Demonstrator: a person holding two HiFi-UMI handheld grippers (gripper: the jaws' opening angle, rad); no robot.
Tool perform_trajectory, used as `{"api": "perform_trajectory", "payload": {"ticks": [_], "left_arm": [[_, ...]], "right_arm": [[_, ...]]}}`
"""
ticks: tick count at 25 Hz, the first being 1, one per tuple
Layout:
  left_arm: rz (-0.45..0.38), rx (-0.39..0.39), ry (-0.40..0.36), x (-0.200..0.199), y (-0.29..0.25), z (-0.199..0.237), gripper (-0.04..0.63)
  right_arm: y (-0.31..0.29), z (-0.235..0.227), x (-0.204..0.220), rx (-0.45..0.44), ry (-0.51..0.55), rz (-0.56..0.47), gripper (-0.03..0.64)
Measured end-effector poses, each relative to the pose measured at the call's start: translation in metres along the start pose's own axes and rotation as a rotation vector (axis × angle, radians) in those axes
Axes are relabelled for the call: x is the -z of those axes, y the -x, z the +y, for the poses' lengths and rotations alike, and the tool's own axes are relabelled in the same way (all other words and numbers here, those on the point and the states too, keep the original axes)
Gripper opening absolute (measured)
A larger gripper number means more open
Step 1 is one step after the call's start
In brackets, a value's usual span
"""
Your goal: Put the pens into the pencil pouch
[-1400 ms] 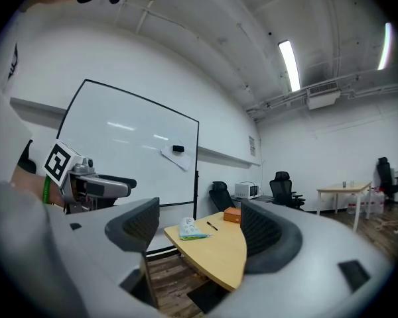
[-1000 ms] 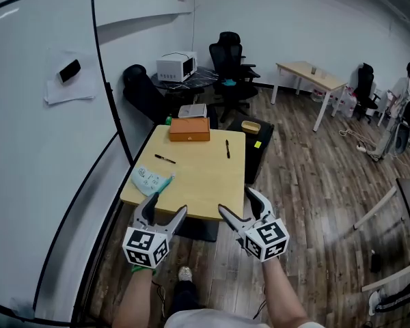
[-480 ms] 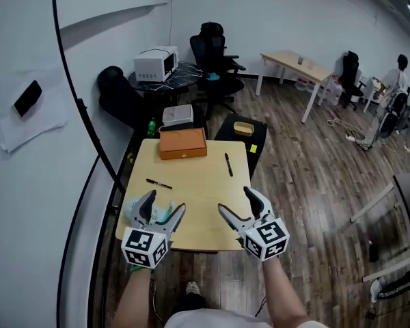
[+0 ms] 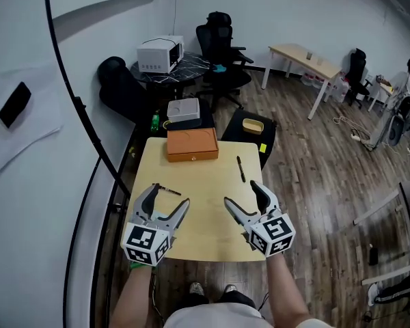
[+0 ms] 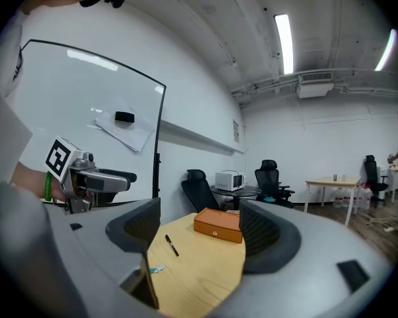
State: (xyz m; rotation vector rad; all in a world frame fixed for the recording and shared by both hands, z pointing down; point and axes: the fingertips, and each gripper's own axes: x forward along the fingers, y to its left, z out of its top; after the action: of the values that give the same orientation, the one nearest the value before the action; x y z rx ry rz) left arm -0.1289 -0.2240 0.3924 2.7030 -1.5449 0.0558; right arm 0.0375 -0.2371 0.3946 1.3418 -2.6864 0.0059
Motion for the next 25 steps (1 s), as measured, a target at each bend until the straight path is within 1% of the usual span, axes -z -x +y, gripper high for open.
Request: {"api": "perform_trajectory", "payload": {"ticks": [3, 9, 14, 18, 25], "left_arm": [[0.007, -0.029, 0.004, 0.004, -0.003, 0.009, 0.345], [0.030, -0.123, 0.018, 0.016, 0.003, 0.023, 0.345], [0.093, -0.137, 0.020, 0.038, 0.004, 0.027, 0.344], [0.192, -0.121, 0.007, 0.075, 0.005, 0.030, 0.344], [0.426, -0.073, 0.005, 0.175, 0.018, 0.018, 0.344]], "right_arm": [[-0.014, -0.004, -0.001, -0.022, 0.003, 0.001, 0.351], [-0.031, -0.001, -0.001, -0.102, 0.012, 0.007, 0.342], [-0.039, 0.001, 0.004, -0.145, 0.009, 0.013, 0.338], [-0.043, 0.003, 0.014, -0.161, -0.002, 0.031, 0.333], [-0.040, 0.012, 0.046, -0.180, -0.029, 0.097, 0.328]]}}
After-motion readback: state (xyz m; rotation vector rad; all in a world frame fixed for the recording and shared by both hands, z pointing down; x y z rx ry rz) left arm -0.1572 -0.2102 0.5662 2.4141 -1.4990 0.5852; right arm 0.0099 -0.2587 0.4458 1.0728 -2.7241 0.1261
